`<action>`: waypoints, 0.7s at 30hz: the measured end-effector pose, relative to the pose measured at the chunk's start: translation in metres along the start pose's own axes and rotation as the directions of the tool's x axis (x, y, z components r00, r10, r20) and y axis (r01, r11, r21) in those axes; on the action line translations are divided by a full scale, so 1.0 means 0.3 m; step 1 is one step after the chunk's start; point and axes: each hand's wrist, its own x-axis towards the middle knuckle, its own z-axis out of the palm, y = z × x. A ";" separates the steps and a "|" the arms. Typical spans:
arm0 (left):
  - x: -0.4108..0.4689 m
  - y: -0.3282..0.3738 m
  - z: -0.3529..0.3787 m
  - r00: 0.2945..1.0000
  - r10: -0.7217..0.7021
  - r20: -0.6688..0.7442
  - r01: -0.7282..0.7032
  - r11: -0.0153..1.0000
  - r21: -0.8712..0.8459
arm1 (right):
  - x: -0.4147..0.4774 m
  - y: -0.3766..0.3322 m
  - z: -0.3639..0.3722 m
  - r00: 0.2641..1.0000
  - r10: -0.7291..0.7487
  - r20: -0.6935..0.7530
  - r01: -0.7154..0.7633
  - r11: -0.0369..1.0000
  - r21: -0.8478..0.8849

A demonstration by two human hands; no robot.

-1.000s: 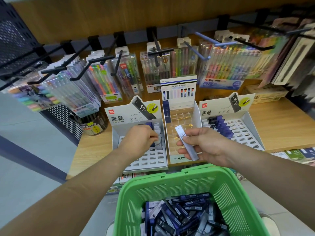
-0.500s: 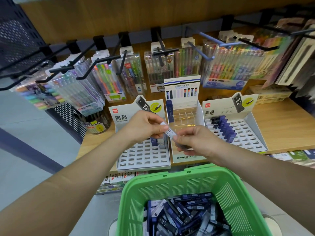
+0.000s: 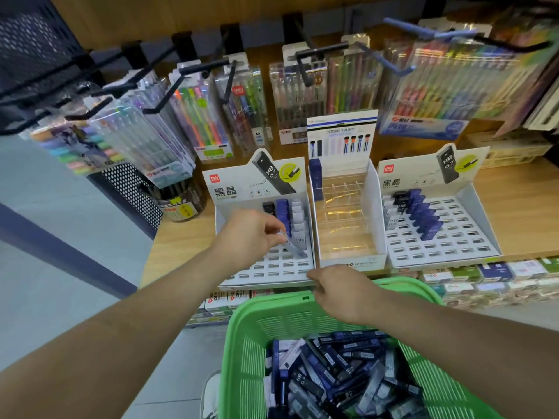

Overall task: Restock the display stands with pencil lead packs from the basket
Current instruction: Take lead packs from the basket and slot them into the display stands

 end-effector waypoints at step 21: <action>0.007 0.036 0.048 0.950 0.303 -0.072 -0.299 0.952 0.067 | 0.021 0.010 0.012 0.998 0.044 -0.053 -0.037 0.991 0.129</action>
